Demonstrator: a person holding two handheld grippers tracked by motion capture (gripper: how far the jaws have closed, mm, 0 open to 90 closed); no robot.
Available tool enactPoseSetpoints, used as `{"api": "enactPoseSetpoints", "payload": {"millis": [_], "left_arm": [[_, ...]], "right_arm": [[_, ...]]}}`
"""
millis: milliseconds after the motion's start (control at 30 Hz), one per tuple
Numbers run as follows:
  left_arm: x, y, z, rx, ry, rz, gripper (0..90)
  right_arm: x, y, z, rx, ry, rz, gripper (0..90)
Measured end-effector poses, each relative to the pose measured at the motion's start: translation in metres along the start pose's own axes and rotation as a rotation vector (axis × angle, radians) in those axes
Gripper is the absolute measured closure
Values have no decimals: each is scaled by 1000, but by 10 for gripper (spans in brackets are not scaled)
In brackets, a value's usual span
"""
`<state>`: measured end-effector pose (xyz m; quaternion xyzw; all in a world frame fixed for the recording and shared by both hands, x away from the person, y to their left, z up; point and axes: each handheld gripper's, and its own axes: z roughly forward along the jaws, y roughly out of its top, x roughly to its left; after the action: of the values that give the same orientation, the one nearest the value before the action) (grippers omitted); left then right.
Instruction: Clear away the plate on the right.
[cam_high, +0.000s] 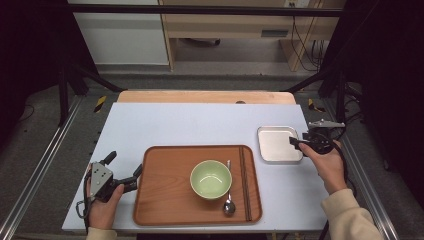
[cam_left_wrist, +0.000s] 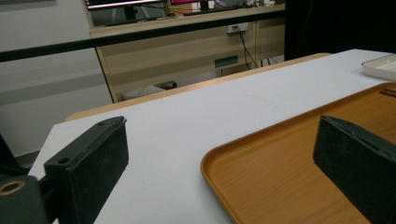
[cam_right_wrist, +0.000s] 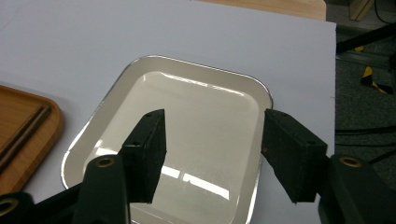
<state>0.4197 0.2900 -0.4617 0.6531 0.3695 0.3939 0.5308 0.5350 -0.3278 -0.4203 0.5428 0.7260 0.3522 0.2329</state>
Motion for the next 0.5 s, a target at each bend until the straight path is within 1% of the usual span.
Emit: {"api": "enactPoseSetpoints", "payload": {"millis": [67,233,333,367,467,500], "left_arm": [[1,0,0,-16,-13,-15,29],[2,0,0,-42,-66,-37,29],[0,1,0,-48,-85,-33,27],[0,1,0,-48,-86,-32,25],[-1,1,0,-47,-89,-27,25],[-1,1,0,-48,-90,-27,25]], "right_arm": [[-3,0,2,8,-9,20,434],[-9,-2,7,34,-24,41,467],[-13,-3,9,43,-31,52,503],[-13,-4,10,43,-33,59,512],[-16,-5,11,52,-37,58,543],[-17,-5,11,61,-39,67,552]]}}
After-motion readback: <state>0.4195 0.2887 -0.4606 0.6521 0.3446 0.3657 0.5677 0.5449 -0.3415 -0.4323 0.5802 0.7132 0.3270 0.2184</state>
